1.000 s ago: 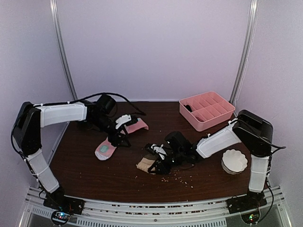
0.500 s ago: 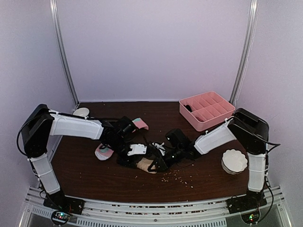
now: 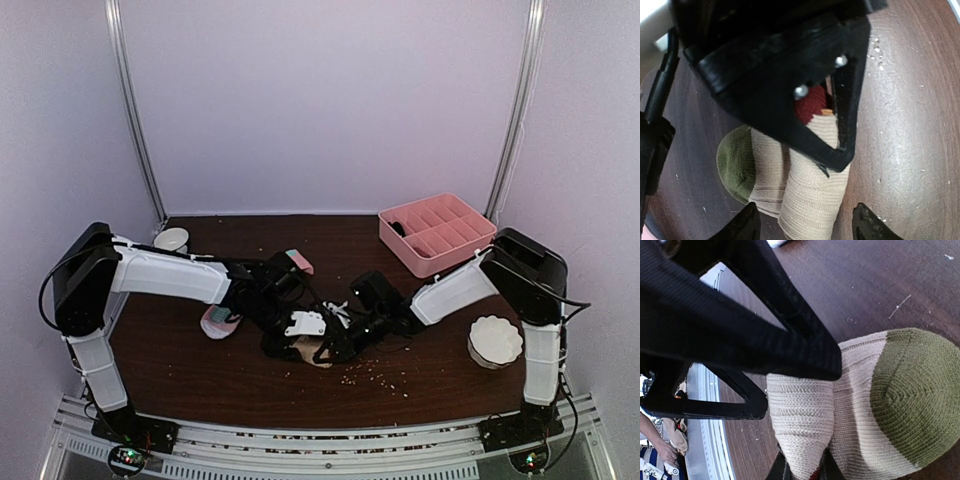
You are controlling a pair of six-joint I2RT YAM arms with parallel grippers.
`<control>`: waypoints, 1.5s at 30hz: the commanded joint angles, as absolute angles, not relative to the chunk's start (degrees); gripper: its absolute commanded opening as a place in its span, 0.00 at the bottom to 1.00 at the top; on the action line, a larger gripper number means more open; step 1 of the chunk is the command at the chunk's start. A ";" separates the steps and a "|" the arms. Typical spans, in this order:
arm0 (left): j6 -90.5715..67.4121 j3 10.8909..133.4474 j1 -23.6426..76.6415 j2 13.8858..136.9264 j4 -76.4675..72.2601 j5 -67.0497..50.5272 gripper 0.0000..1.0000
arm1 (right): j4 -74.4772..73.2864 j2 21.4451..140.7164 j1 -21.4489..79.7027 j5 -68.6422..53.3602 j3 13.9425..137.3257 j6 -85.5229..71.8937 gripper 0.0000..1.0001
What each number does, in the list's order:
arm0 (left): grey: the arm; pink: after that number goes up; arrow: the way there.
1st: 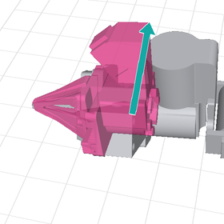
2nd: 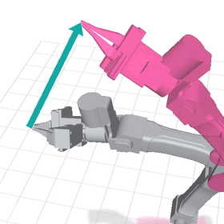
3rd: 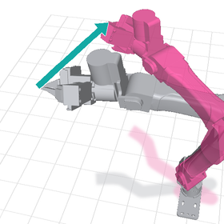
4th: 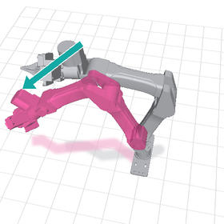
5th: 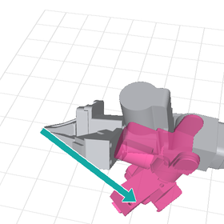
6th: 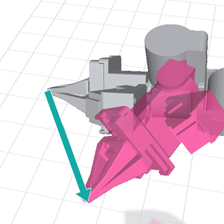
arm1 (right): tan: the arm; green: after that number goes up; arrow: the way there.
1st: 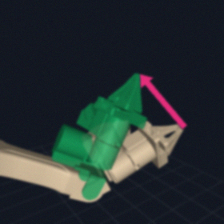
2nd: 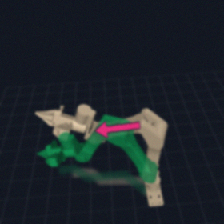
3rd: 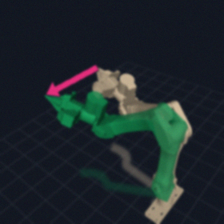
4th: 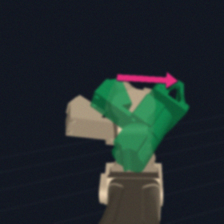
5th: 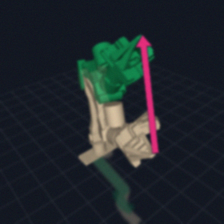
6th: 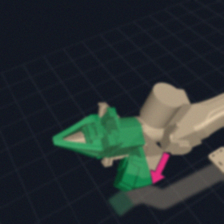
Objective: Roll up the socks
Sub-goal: Roll the sock at the center of the board.
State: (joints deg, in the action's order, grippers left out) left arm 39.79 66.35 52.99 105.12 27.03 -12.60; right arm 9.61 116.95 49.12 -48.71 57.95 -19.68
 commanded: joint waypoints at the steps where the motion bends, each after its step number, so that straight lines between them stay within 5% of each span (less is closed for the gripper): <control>1: 38.19 68.72 53.00 106.52 27.87 -17.40 0.61 | -5.68 121.59 48.95 -44.33 52.79 -19.74 0.00; 10: 35.26 73.47 52.95 113.00 32.16 -19.28 0.21 | -2.51 119.26 48.23 -44.96 49.32 -21.99 0.00; 16: 31.74 74.32 52.70 116.33 33.16 -22.20 0.14 | 3.73 116.76 46.72 -46.05 44.46 -26.06 0.00; 21: 28.86 79.90 50.67 122.50 37.30 -29.17 0.00 | 7.37 113.15 46.67 -41.94 40.27 -26.12 0.29; 26: 26.99 85.62 48.73 128.22 42.40 -35.03 0.00 | 12.39 104.34 46.58 -32.90 34.21 -24.45 0.48; 32: 25.77 86.86 47.78 130.89 44.07 -36.36 0.00 | 13.45 94.16 46.58 -23.03 28.33 -21.63 0.59; 33: 25.72 86.99 47.65 131.17 44.16 -36.38 0.00 | 13.40 92.97 46.64 -21.65 27.55 -21.39 0.64; 35: 25.74 87.14 47.43 131.66 44.41 -36.22 0.00 | 12.17 91.04 46.67 -18.42 26.75 -20.66 0.98; 39: 25.25 87.81 46.75 132.65 45.29 -37.40 0.00 | 12.85 84.90 47.95 -10.16 23.76 -19.95 0.99; 45: 24.71 88.91 45.62 134.36 46.64 -40.03 0.00 | 9.55 65.08 51.12 17.85 21.89 -20.42 0.99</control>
